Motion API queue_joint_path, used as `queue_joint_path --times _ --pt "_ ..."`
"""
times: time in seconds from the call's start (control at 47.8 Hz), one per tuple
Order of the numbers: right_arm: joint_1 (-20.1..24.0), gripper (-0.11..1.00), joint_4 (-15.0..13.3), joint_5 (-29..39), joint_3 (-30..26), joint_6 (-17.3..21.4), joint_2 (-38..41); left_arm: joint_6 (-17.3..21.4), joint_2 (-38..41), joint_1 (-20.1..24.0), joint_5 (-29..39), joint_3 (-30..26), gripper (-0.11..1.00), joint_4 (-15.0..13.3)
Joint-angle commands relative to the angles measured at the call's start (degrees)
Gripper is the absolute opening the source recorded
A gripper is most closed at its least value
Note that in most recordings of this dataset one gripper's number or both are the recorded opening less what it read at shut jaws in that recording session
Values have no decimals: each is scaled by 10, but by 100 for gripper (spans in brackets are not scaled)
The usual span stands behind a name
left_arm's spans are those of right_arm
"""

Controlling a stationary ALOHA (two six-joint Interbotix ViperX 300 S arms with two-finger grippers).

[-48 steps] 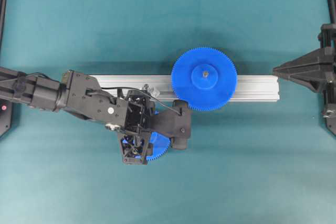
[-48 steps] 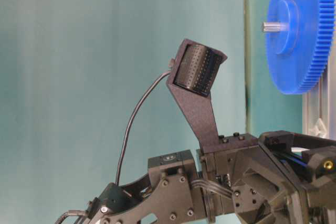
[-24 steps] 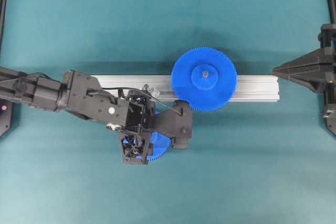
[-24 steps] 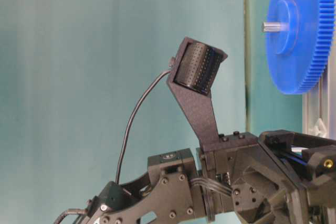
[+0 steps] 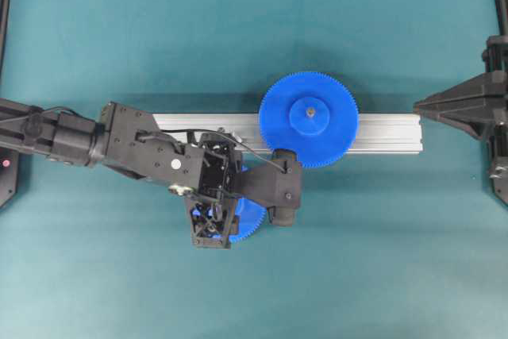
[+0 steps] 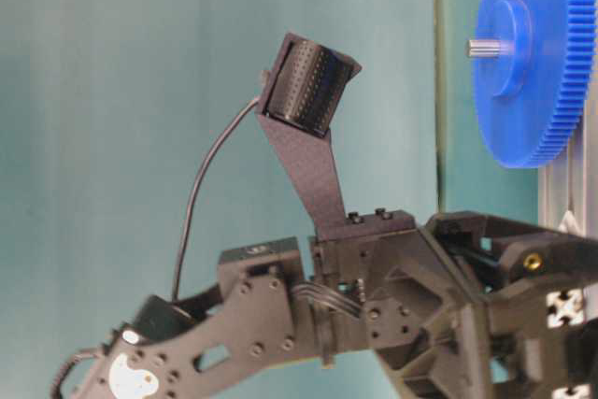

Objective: Insert the small gear onto the shaft.
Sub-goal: 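Lift the gear and carry it over the empty left shaft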

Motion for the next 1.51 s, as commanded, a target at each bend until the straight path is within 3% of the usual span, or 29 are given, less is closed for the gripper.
queue_joint_path --times 0.0,0.712,1.487 --pt "-1 3 1 -3 -7 4 -1 11 -33 -1 15 -26 69 2" --pt "-1 3 1 -3 -5 6 -3 89 -85 36 159 -142 69 2" --pt "-1 3 1 -3 -5 8 -3 118 -113 96 185 -139 69 4"
